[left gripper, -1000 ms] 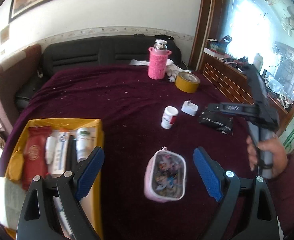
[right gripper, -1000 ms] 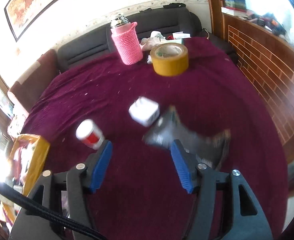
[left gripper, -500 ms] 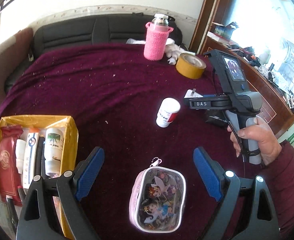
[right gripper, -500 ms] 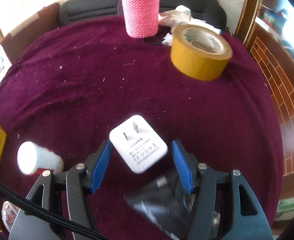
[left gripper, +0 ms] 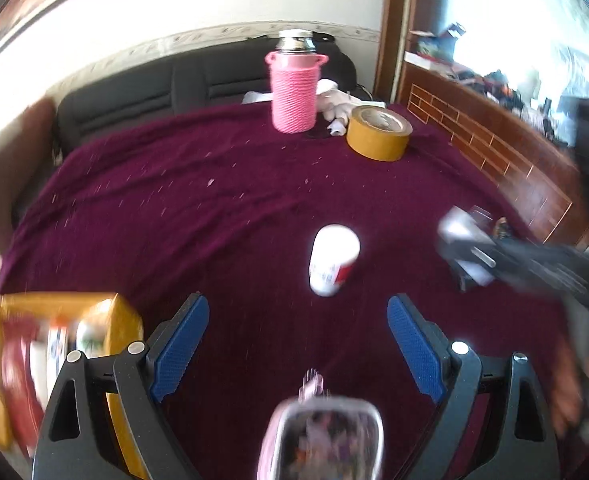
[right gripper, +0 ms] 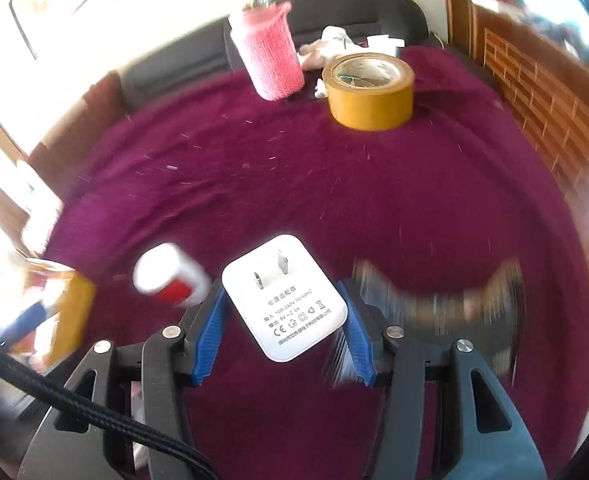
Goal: Organize objects
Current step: 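Grasp the white charger plug with the right gripper while the left gripper grasps the white round jar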
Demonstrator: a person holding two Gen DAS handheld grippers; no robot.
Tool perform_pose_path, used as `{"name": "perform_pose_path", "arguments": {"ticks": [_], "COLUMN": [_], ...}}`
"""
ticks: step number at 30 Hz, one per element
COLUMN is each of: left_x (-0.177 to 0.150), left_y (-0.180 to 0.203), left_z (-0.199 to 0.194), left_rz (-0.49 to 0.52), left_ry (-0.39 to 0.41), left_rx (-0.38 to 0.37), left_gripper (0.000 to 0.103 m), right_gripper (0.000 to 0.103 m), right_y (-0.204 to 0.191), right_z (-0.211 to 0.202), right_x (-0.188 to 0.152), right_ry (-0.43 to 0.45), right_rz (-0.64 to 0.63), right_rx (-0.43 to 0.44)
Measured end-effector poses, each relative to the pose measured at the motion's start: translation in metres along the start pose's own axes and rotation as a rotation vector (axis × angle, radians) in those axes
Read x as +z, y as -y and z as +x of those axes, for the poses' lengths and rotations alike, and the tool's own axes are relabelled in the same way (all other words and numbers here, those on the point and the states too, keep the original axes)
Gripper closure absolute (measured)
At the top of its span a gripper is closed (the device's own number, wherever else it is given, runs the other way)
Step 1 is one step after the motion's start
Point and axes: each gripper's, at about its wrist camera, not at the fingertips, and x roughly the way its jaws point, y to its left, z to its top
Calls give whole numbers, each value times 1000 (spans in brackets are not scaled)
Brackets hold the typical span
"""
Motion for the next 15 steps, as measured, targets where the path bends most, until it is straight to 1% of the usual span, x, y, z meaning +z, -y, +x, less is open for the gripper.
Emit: {"name": "perform_pose_path", "arguments": {"ticks": [3,5,8,10,11,12,13,14,15], "left_x": [15,19,20,19,19,20,21,21,20], "left_y": [12,19,31,36,35,33,30,29,27], "left_z": [31,46,66,74,76,76,78,79,75], "left_rz": [72,109,179,195,185,163,138,119,104], "left_ry": [-18,-23,-39,-65,-74,-82,-105,-119,-108], "left_rx": [48,76,129,140,134,110,79,76,73], "left_gripper": [16,16,16,18,31,60,72,73,74], "right_gripper": [50,50,50,50,50,50,50,50,50], "right_y": [5,7,12,15,16,17,16,16,15], "right_z": [-14,-13,-3,0,1,1,1,2,3], "right_x": [-27,-35,-35,-37,-37,-38,-39,-40,-41], "right_ry": [39,51,25,18,19,23,26,27,27], "right_rz": [39,48,63,67,65,63,58,51,45], "right_rx": [83,93,107,105,100,95,92,85,75]}}
